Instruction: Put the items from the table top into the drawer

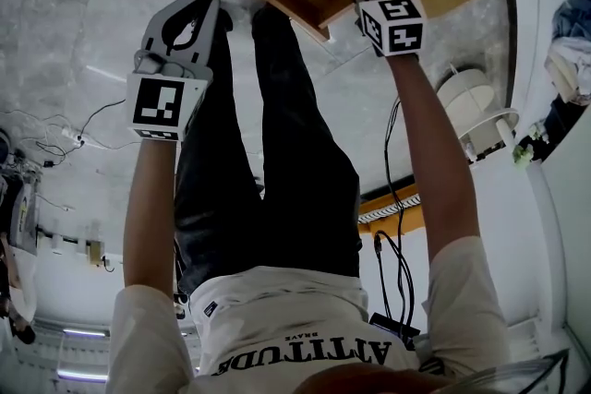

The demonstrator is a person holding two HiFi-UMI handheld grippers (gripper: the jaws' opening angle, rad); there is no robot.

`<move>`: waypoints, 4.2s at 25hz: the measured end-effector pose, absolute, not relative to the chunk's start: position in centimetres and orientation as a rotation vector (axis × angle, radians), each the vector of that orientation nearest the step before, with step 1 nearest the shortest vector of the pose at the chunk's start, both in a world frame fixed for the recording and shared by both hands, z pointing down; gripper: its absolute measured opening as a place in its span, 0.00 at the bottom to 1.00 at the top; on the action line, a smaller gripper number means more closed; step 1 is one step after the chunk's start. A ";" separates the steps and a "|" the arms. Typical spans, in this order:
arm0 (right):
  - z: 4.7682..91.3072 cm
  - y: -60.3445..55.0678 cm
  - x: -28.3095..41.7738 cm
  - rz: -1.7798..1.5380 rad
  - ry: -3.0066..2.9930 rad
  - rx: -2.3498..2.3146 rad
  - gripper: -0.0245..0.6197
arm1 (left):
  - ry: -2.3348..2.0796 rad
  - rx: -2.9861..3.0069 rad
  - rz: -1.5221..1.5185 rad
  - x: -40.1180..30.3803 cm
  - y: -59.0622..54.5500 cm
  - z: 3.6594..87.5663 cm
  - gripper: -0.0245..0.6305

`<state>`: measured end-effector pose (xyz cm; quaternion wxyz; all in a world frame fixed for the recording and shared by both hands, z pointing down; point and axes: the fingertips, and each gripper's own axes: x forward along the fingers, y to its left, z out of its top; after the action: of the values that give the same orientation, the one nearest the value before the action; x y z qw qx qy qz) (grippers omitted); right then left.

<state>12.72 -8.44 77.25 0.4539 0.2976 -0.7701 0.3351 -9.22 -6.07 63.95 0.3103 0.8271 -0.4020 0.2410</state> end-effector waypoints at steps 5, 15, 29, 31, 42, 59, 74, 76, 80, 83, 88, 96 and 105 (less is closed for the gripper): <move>77.4 -6.5 9.7 0.866 -1.911 0.729 0.17 | -1.047 2.190 0.648 -10.4 -5.0 64.8 0.07; 79.7 -2.7 3.7 0.934 -1.911 0.660 0.17 | -1.055 2.152 0.637 -13.0 -3.7 67.0 0.07; 87.5 -0.8 2.9 1.048 -1.682 0.714 0.17 | -1.039 2.119 0.642 -15.8 -2.0 69.2 0.07; 87.7 -0.8 3.0 1.043 -1.667 0.740 0.17 | -1.041 2.117 0.643 -16.3 -2.0 69.3 0.07; 84.4 -1.2 2.3 1.019 -1.749 0.821 0.19 | -1.038 2.141 0.646 -16.9 -2.3 68.3 0.07; 75.3 -4.2 5.1 1.004 -1.919 0.980 0.10 | -1.017 2.203 0.656 -12.6 -5.0 64.6 0.07; 71.9 -4.7 7.7 1.042 -2.043 0.987 0.07 | -1.007 2.260 0.711 -8.8 -9.0 65.0 0.07; 71.2 -5.1 8.4 1.045 -2.054 1.005 0.07 | -1.000 2.267 0.714 -8.2 -9.7 65.0 0.07; 70.8 -5.8 9.5 1.057 -2.070 1.027 0.07 | -0.977 2.284 0.725 -7.0 -11.1 65.5 0.07; 71.1 -5.8 10.2 1.063 -2.075 1.023 0.07 | -0.945 2.314 0.718 -6.0 -12.1 65.5 0.07; 71.1 -5.7 11.5 1.094 -2.072 1.062 0.07 | -0.937 2.323 0.712 -4.9 -13.9 65.6 0.07; 71.1 -6.2 11.9 1.119 -2.078 1.067 0.07 | -0.952 2.345 0.753 -3.8 -18.5 66.6 0.07; 71.7 -8.5 14.1 1.141 -2.089 1.091 0.07 | -0.986 2.308 0.820 -1.3 -24.0 69.9 0.17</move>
<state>14.13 -8.45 71.74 0.2587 0.4023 -0.7707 0.4211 -1.33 -23.96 69.92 0.2482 0.8468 -0.3618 0.3008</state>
